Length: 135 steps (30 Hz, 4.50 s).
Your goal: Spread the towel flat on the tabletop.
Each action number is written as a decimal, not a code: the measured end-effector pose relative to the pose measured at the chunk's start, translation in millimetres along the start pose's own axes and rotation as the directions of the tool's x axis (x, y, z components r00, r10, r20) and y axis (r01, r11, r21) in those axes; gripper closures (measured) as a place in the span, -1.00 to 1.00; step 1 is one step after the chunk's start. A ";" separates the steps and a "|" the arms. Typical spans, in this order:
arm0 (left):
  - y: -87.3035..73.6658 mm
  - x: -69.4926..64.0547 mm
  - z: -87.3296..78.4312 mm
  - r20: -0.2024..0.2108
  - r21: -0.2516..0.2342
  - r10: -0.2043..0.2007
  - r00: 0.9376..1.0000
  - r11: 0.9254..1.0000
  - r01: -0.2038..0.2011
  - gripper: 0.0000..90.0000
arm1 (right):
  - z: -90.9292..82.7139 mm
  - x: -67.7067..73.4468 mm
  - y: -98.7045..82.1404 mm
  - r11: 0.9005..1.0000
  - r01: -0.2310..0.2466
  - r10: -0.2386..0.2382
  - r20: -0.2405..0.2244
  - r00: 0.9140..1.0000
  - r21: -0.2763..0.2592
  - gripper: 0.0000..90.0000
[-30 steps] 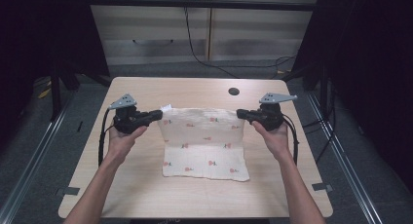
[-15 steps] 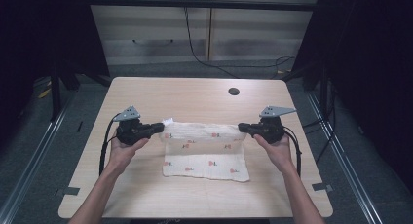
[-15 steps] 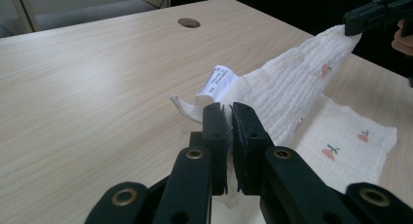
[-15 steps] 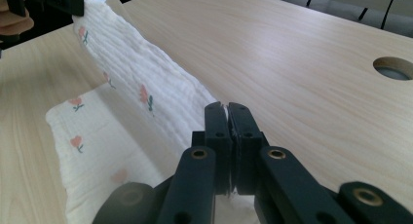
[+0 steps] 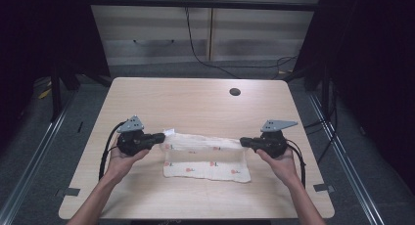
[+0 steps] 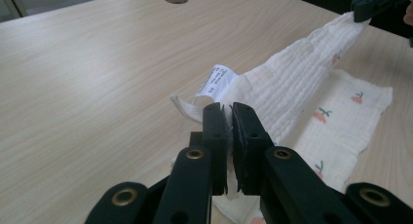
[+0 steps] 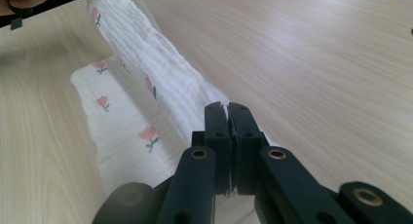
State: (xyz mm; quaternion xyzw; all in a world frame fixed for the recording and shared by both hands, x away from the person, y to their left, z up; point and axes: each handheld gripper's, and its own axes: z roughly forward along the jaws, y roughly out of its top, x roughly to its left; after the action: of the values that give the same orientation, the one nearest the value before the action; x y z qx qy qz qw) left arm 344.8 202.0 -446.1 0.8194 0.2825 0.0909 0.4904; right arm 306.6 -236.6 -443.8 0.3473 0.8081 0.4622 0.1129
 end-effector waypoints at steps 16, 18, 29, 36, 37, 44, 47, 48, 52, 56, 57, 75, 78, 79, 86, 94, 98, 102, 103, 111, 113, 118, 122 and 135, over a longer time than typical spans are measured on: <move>-14.1 -11.2 -9.9 0.020 0.024 0.030 0.999 0.999 -0.030 0.89 | -11.6 16.1 -7.2 1.000 0.008 -0.008 -0.046 0.999 -0.013 0.94; -15.9 -13.3 -9.0 0.025 0.032 0.028 0.999 0.999 -0.029 0.89 | -12.1 17.7 -9.4 1.000 0.009 -0.009 -0.048 0.999 -0.008 0.94; -33.4 -22.0 -4.8 0.058 0.103 0.058 0.997 0.993 -0.064 0.89 | -7.8 24.4 -27.0 0.998 0.007 -0.003 -0.056 0.998 0.058 0.93; -42.5 -26.9 2.0 0.074 0.122 0.053 0.996 0.991 -0.062 0.89 | -1.4 27.5 -39.8 0.994 -0.001 0.008 -0.065 0.998 0.109 0.92; -44.4 -28.3 2.5 0.077 0.129 0.052 0.996 0.990 -0.061 0.89 | 0.0 28.0 -42.0 0.993 -0.001 0.009 -0.068 0.998 0.117 0.92; -57.6 -31.7 8.0 0.083 0.179 0.059 0.995 0.981 -0.073 0.88 | 3.9 30.6 -53.5 0.988 -0.014 0.025 -0.072 0.997 0.151 0.89; -61.4 -34.1 11.6 0.091 0.189 0.067 0.994 0.978 -0.084 0.88 | 6.2 32.6 -57.6 0.986 -0.009 0.022 -0.076 0.997 0.166 0.88; -61.5 -35.1 11.2 0.094 0.189 0.067 0.993 0.978 -0.084 0.88 | 7.5 33.3 -58.8 0.985 -0.008 0.021 -0.076 0.997 0.172 0.88; -64.3 -37.5 9.2 0.100 0.187 0.073 0.992 0.978 -0.091 0.86 | 8.5 35.4 -59.4 0.983 -0.002 0.016 -0.074 0.997 0.185 0.85; -65.2 -37.0 7.0 0.106 0.184 0.059 0.993 0.980 -0.078 0.74 | 8.5 35.6 -59.2 0.981 -0.003 0.017 -0.070 0.997 0.192 0.80; -64.5 -36.9 5.6 0.101 0.184 0.069 0.992 0.979 -0.087 0.72 | 8.8 35.7 -59.4 0.981 -0.002 0.016 -0.070 0.997 0.192 0.78; -49.1 -11.9 -15.1 0.020 0.065 -0.021 1.000 0.998 0.020 0.53 | -3.3 30.8 -46.3 0.992 -0.046 0.051 -0.040 0.998 0.121 0.60; -44.6 -7.9 -7.4 0.013 0.070 -0.034 0.999 0.997 0.033 0.53 | 5.0 24.0 -41.9 0.991 -0.047 0.051 -0.026 0.998 0.123 0.63; -42.4 -7.3 -2.9 0.014 0.086 -0.027 1.000 0.996 0.026 0.53 | 8.1 21.4 -39.5 0.991 -0.049 0.052 -0.020 0.998 0.126 0.65; -30.8 -10.4 32.1 0.008 0.127 0.004 1.000 0.992 -0.005 0.54 | 33.2 -0.1 -28.9 0.988 -0.061 0.062 0.002 0.998 0.144 0.71; -42.6 -17.0 44.5 0.038 0.201 0.020 0.999 0.979 -0.027 0.53 | 47.6 8.8 -39.1 0.977 -0.057 0.059 -0.004 0.998 0.204 0.70; -51.7 -18.0 34.0 0.053 0.181 -0.001 0.999 0.983 -0.009 0.57 | 42.3 19.3 -45.2 0.979 -0.050 0.057 -0.029 0.998 0.199 0.70; -57.1 -19.8 26.9 0.058 0.175 -0.003 0.998 0.985 -0.007 0.60 | 35.0 31.6 -50.5 0.978 -0.024 0.034 -0.042 0.999 0.209 0.70; -57.4 -21.0 26.3 0.051 0.176 0.003 0.999 0.984 -0.012 0.61 | 33.6 33.7 -51.4 0.977 -0.019 0.029 -0.045 0.999 0.211 0.70; -59.0 -26.8 23.4 0.028 0.180 0.009 1.000 0.984 -0.014 0.61 | 19.8 15.2 -39.5 0.988 -0.061 0.060 0.010 0.998 0.142 0.68; -59.5 -27.6 22.4 0.028 0.180 0.013 1.000 0.983 -0.018 0.61 | 19.6 6.5 -35.3 0.988 -0.081 0.078 0.024 0.997 0.130 0.68; -60.3 -27.0 20.9 0.028 0.182 0.007 1.000 0.983 -0.012 0.61 | 29.7 -5.5 -35.1 0.986 -0.094 0.092 0.021 0.996 0.139 0.59; -61.0 -26.4 19.8 0.034 0.180 0.003 0.999 0.984 -0.009 0.60 | 37.4 -4.9 -39.5 0.983 -0.091 0.091 0.007 0.996 0.158 0.54; -62.9 -24.4 19.3 0.045 0.165 -0.006 0.999 0.986 -0.001 0.60 | 35.4 -2.3 -46.5 0.978 -0.081 0.080 0.014 0.997 0.193 0.48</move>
State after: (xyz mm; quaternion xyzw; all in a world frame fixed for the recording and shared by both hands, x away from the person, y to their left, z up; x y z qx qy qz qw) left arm 309.4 196.5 -506.5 0.8587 0.2790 0.0480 0.4271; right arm 304.9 -229.9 -501.9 0.3905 0.8341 0.3846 0.0623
